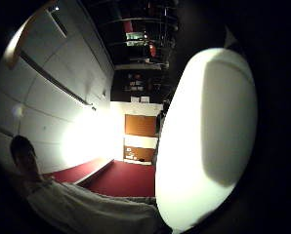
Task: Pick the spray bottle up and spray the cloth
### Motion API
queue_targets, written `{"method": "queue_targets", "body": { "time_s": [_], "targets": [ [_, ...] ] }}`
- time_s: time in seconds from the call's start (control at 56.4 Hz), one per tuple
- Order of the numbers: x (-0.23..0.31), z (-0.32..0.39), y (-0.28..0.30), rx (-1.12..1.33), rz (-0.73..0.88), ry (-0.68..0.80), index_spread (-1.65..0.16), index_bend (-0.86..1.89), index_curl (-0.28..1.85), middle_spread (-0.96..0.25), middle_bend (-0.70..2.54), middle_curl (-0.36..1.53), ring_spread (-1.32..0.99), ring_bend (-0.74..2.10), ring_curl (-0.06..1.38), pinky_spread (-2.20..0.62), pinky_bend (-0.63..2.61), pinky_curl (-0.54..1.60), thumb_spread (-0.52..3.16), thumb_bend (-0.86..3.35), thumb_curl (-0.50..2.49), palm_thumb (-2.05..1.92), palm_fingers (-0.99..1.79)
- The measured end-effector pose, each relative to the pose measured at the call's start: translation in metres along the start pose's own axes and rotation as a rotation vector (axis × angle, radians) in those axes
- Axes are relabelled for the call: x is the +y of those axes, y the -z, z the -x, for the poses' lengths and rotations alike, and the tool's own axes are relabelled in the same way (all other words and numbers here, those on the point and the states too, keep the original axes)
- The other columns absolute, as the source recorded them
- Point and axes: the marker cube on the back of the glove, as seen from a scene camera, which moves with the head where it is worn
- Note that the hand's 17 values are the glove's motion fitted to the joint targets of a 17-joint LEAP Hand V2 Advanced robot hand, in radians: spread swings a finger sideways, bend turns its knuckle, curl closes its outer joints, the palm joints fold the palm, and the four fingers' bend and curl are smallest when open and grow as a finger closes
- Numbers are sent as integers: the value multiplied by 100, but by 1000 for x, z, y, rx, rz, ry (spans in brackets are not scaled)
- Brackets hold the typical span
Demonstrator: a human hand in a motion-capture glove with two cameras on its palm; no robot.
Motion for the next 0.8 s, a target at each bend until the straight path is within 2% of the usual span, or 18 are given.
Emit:
{"method": "queue_targets", "body": {
  "time_s": [0.053, 0.142, 0.266, 0.478, 0.797],
  "targets": [
    [-1, 3, -6, 30, 57, 10, -26, 18, 38, -20, 47, 48, -21, 57, 41, -20, 25, 35, 28, -2, 67, 111, 129],
    [10, -15, -6, 294, 254, 43, -26, 19, 40, -19, 48, 50, -21, 59, 43, -23, 29, 36, 19, -3, 68, 111, 132],
    [-1, 49, -33, 140, 270, 132, -26, 22, 44, -19, 50, 51, -21, 60, 45, -25, 31, 37, 11, -3, 70, 110, 133],
    [15, 108, -66, 423, 419, 312, -26, 24, 49, -18, 54, 53, -21, 63, 48, -27, 34, 38, 2, -3, 72, 108, 135],
    [80, 185, -105, 858, 734, 446, -26, 24, 53, -16, 57, 53, -21, 64, 49, -27, 36, 39, -3, -3, 73, 107, 135]
  ]
}}
